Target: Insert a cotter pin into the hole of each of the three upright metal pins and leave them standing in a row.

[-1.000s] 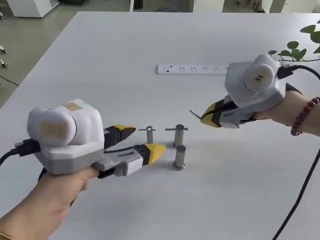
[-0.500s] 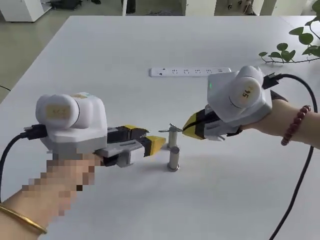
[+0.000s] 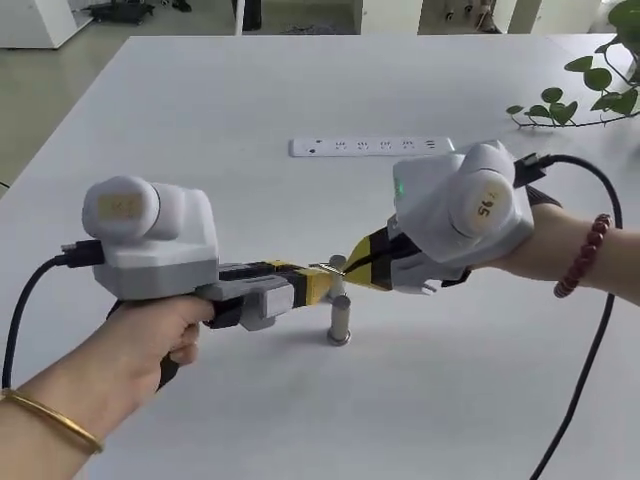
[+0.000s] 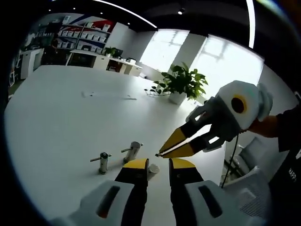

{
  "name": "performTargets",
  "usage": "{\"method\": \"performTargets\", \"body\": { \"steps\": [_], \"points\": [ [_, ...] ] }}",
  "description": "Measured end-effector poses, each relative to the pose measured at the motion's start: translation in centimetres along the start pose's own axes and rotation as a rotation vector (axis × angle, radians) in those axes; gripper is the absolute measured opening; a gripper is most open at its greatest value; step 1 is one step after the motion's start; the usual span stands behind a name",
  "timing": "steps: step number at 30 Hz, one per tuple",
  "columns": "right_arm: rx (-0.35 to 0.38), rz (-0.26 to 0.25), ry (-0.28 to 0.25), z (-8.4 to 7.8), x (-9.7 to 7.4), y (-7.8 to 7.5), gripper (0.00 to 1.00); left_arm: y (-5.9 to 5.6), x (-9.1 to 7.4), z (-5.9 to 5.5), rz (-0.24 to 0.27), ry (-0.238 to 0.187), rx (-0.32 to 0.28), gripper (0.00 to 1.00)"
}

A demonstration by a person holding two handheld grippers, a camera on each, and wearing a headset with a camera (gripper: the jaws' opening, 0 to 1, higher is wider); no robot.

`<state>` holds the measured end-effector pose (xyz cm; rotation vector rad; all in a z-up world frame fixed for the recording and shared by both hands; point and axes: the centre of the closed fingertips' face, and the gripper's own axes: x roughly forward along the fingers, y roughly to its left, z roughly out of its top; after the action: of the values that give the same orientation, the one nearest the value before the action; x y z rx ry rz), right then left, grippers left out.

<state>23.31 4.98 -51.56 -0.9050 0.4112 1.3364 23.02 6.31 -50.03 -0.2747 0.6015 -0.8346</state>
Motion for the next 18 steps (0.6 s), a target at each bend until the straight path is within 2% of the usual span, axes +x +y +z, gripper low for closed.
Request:
{"method": "performTargets", "body": {
  "steps": [3,6,13,18],
  "points": [
    [-0.023,0.003,0.006,0.1,0.06,0.28,0.0,-0.16,0.02,-0.16,-0.005,0.008,-0.011,0.12],
    [-0.046,0.007,0.014,0.13,0.12,0.55,0.0,-0.4,0.05,-0.09,-0.016,0.002,-0.081,0.09],
    [-0.066,0.003,0.016,0.44,0.18,0.73,0.0,-0.45,0.13,-0.13,-0.021,0.004,-0.105,0.05],
    [-0.067,-0.002,0.019,0.47,0.26,0.74,0.0,-0.36,0.16,-0.42,-0.018,0.016,-0.099,0.01]
  ]
}}
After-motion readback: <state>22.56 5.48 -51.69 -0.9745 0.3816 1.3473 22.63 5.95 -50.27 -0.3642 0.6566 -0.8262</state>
